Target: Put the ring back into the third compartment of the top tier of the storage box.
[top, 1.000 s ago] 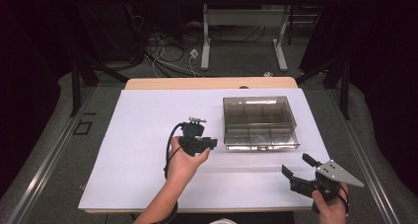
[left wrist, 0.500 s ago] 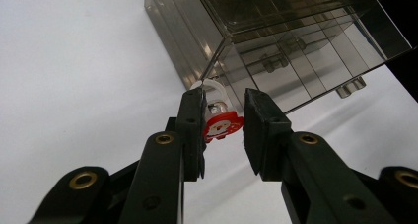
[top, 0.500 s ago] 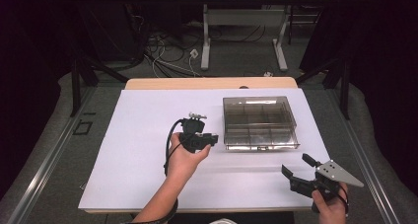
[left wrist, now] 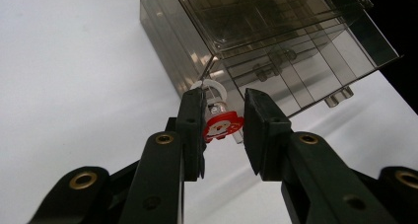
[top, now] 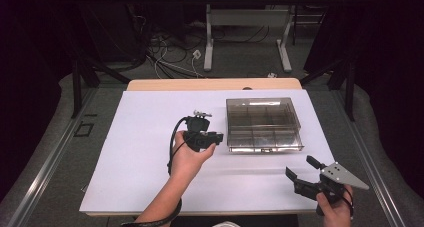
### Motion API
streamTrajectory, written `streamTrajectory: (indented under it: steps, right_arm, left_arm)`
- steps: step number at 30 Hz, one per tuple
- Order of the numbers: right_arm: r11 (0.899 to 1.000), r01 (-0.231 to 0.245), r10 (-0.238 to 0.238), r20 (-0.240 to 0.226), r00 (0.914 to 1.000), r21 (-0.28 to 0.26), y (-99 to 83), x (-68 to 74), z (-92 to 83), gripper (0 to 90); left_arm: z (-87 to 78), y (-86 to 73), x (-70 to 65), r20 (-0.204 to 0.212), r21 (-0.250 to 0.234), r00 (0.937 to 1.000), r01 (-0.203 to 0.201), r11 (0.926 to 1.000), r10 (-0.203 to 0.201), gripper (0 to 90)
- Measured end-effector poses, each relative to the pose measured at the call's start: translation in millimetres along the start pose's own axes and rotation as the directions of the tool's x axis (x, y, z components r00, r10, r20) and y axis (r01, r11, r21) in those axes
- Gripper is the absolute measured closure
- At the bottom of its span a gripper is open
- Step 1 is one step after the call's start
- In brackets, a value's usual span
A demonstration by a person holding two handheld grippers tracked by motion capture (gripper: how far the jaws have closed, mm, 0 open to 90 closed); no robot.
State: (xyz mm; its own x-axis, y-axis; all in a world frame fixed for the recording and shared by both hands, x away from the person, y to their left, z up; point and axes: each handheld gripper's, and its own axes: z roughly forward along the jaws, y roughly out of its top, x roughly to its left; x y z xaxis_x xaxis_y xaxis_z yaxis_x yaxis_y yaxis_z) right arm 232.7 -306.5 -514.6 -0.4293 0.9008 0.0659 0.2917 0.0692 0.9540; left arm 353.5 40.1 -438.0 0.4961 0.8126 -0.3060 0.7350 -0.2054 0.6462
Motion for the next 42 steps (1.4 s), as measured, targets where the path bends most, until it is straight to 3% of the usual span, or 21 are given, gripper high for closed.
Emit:
streamTrajectory:
  steps: [7, 8, 9, 22, 24, 26, 42]
  right_arm:
    - [1.0, 0.001, -0.001, 0.004, 1.0, 0.003, -0.5, -1.0, 0.8, 15.0]
    - [0.999, -0.01, 0.01, 0.007, 0.9999, -0.033, -1.8, -0.2, 3.7, 15.0]
    - [1.0, -0.008, 0.008, 0.001, 1.0, 0.01, -1.1, -1.0, 0.7, 15.0]
    - [1.0, -0.019, 0.018, 0.009, 0.9998, 0.003, -2.0, -2.8, 1.4, 15.0]
    - [0.999, -0.019, 0.019, 0.005, 0.9998, 0.034, -1.0, -3.2, -0.7, 15.0]
    - [1.0, -0.015, 0.015, 0.007, 0.9999, 0.009, -1.5, -3.1, 1.1, 15.0]
    - [1.0, -0.006, 0.006, 0.008, 1.0, -0.008, -0.6, -2.5, 0.2, 15.0]
  left_arm:
    - [2.1, 5.3, -3.2, 0.011, 0.001, 0.9999, -0.006, 1.0, 0.006, 69.9]
    - [2.4, 6.5, -3.5, 0.012, 0.006, 0.9999, -0.012, 0.9999, 0.012, 69.9]
    - [3.0, 7.3, -4.3, 0.012, 0.006, 0.9998, -0.013, 0.9999, 0.013, 69.9]
    - [9.8, 17.5, -13.2, 0.034, 0.004, 0.9991, -0.027, 0.9996, 0.027, 69.9]
    - [11.2, 18.2, -15.1, 0.031, 0.007, 0.9991, -0.028, 0.9996, 0.028, 69.9]
    - [12.7, 19.2, -17.0, 0.035, 0.006, 0.9988, -0.035, 0.9994, 0.035, 69.9]
    - [22.6, 28.9, -40.0, 0.064, 0.019, 0.995, -0.079, 0.9967, 0.077, 69.9]
